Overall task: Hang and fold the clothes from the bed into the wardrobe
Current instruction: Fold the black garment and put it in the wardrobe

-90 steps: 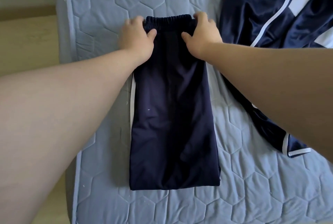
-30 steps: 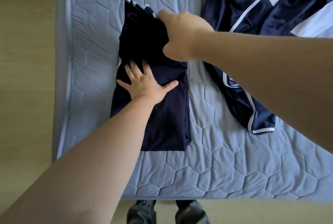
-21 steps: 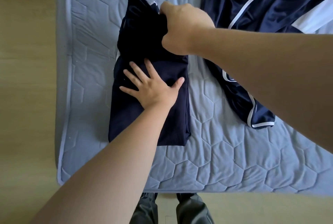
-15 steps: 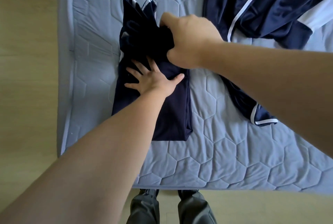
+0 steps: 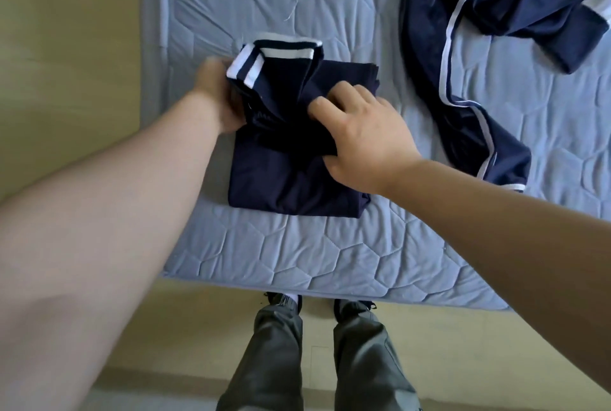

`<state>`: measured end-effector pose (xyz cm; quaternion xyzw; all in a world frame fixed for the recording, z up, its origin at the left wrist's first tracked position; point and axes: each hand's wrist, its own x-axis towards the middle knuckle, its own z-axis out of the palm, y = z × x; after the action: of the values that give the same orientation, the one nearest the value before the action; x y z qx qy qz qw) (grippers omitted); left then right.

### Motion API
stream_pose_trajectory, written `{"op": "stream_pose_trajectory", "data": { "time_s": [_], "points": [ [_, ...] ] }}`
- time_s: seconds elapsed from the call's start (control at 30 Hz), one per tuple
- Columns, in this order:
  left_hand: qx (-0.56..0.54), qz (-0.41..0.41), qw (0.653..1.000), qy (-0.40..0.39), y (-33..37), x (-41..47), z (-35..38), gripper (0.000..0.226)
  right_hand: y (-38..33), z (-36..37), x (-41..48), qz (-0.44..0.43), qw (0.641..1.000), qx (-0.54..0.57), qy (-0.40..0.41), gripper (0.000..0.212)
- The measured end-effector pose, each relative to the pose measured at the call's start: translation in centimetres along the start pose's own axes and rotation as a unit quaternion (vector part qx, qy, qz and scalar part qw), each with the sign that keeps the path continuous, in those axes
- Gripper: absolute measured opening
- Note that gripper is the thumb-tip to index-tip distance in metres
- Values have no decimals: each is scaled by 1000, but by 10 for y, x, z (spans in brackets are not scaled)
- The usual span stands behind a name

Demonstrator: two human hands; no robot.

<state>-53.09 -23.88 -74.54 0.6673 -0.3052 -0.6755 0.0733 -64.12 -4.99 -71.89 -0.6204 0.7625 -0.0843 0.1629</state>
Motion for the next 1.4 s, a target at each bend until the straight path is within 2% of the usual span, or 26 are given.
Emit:
{"op": "stream_pose_trajectory", "data": {
  "time_s": [0.03, 0.1, 0.2, 0.3, 0.4, 0.53, 0.67, 0.73, 0.8, 0.87, 0.93, 1.0, 1.1, 1.13, 1.17, 1.27, 1.33, 1.4],
  "points": [
    [-34, -20, 998, -39, 1, -2, -5, 61, -3, 3, -3, -8, 1000, -18, -8, 53],
    [-9, -65, 988, -141, -4, -7, -15, 85, -7, 10, -12, -27, 998, -51, -22, 50],
    [172, -68, 962, -201, -26, -17, -24, 72, -14, 22, -27, -57, 994, -81, -35, 46],
    [230, -93, 953, -172, -45, -26, -36, 71, -22, 35, -40, -80, 990, -101, -53, 45],
    [202, -91, 969, -106, -58, -28, -42, 71, -29, 48, -51, -91, 987, -109, -71, 50],
    [152, -42, 987, -1, -57, -32, -34, 67, -34, 61, -59, -81, 986, -103, -100, 61],
    [205, 51, 975, 76, -50, -38, -16, 76, -36, 68, -57, -75, 984, -108, -118, 73],
    [292, 63, 952, 72, -48, -36, -5, 49, -36, 70, -55, -84, 981, -117, -127, 79],
    [370, 19, 927, 64, -45, -35, -3, 25, -36, 72, -55, -95, 978, -126, -137, 85],
    [386, -25, 921, 41, -46, -27, -12, 17, -35, 73, -58, -99, 978, -126, -136, 88],
    [350, -60, 935, 25, -51, -20, -26, 13, -35, 76, -63, -94, 980, -118, -127, 87],
    [294, -81, 952, 15, -66, -16, -43, 21, -35, 81, -69, -51, 988, -94, -109, 85],
    [251, -94, 962, -60, -86, -19, -60, 14, -41, 88, -76, 106, 991, 21, -73, 80],
    [251, -88, 961, -76, -91, -20, -64, 22, -44, 91, -78, 148, 985, 65, -68, 79],
    [247, -74, 963, -82, -95, -20, -66, 27, -46, 94, -79, 172, 979, 94, -64, 78],
    [232, -35, 968, -88, -106, -19, -71, 24, -51, 100, -83, 197, 973, 111, -33, 70],
    [231, -10, 971, -66, -115, -17, -74, 23, -54, 104, -87, 209, 972, 105, -13, 60],
    [303, 58, 951, 17, -126, -12, -78, 25, -56, 109, -90, 234, 967, 99, -9, 52]
  ]
}}
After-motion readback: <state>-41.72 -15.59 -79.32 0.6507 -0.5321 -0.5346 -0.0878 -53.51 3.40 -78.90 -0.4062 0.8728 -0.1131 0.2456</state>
